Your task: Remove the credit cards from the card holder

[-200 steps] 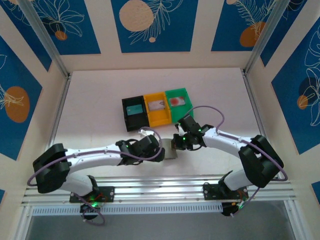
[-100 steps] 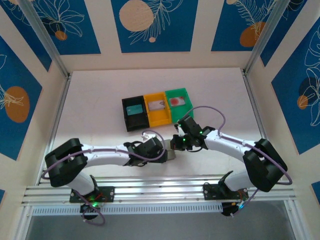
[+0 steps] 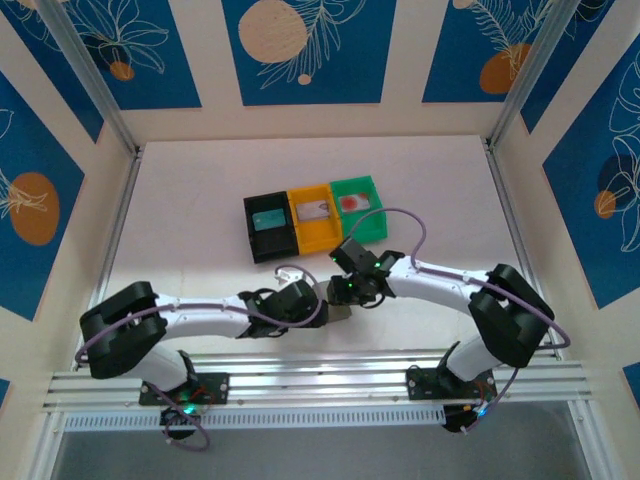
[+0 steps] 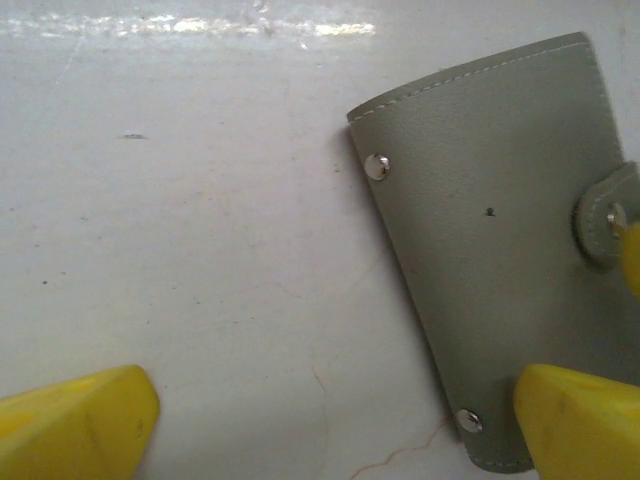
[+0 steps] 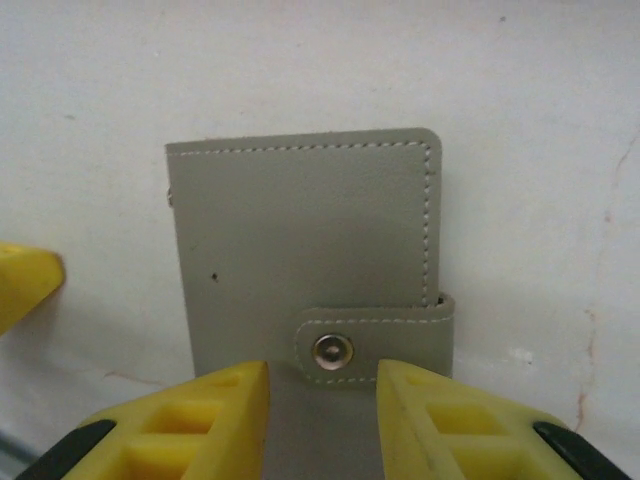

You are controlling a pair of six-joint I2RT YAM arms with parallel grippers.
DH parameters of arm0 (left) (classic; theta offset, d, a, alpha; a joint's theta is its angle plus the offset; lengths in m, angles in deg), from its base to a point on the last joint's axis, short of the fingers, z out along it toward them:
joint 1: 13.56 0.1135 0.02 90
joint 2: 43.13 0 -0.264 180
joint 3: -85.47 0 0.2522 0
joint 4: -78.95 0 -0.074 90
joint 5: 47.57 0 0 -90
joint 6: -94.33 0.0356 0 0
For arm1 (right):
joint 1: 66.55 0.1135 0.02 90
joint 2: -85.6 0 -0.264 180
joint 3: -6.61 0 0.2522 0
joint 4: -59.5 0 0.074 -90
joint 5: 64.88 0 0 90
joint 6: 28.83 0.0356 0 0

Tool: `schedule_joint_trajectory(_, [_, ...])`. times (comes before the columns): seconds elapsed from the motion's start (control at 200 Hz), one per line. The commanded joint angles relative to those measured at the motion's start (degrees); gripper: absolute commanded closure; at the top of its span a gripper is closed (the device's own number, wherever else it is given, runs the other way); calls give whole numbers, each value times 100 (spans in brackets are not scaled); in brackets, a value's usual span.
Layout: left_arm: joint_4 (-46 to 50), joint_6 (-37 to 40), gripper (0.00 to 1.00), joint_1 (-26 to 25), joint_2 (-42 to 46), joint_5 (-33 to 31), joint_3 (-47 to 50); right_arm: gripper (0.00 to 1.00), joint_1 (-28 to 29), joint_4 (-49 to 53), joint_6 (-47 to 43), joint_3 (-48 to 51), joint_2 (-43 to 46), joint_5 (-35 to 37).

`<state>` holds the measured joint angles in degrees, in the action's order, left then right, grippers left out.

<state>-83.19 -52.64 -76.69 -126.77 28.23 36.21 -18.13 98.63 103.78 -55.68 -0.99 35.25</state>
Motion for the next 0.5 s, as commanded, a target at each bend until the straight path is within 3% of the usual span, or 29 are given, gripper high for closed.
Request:
schedule_joint_trajectory(0.0, [18, -233, 5, -41, 110, 31, 293, 65, 200, 334, 222, -341, -312, 461])
schedule_joint_trajectory(0.495, [-502, -385, 6, -49, -158, 250, 589, 65, 437, 482, 499, -431, -819, 806])
